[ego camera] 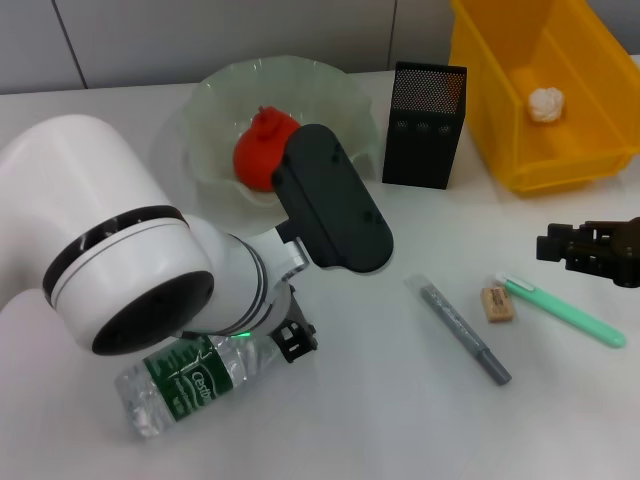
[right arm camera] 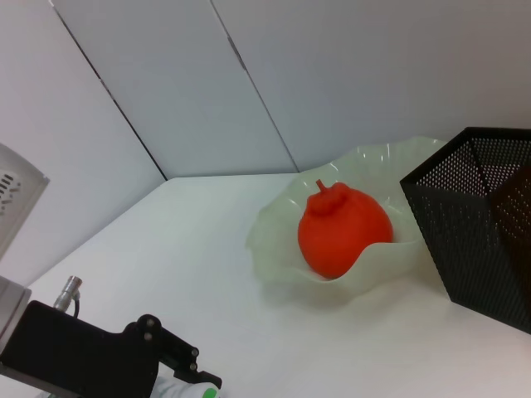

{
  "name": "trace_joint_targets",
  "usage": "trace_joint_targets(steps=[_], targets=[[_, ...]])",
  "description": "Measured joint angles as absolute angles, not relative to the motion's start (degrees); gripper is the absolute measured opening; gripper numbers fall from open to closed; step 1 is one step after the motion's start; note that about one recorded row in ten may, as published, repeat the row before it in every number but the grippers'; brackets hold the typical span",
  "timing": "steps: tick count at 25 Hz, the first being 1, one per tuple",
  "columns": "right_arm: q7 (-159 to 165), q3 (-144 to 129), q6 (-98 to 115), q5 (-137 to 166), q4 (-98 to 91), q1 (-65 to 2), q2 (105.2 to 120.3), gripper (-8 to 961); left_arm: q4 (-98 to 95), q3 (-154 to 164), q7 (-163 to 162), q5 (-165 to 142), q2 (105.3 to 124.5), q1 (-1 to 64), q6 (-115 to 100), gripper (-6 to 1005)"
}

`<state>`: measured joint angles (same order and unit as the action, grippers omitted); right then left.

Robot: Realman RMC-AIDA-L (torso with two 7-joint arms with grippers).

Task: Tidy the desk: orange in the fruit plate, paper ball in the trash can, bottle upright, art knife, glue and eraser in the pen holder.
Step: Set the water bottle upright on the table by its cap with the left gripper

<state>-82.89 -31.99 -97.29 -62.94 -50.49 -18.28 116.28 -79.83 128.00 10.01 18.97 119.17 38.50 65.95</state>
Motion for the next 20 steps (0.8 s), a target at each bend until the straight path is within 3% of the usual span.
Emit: trace_joint_targets(steps=[20], targets=[[-83.06, -31.38, -97.3, -62.79, -50.54, -18.28, 116.28, 293, -89.86, 128.71, 9.4, 11.31, 119.18, 33.8, 66.36, 450]])
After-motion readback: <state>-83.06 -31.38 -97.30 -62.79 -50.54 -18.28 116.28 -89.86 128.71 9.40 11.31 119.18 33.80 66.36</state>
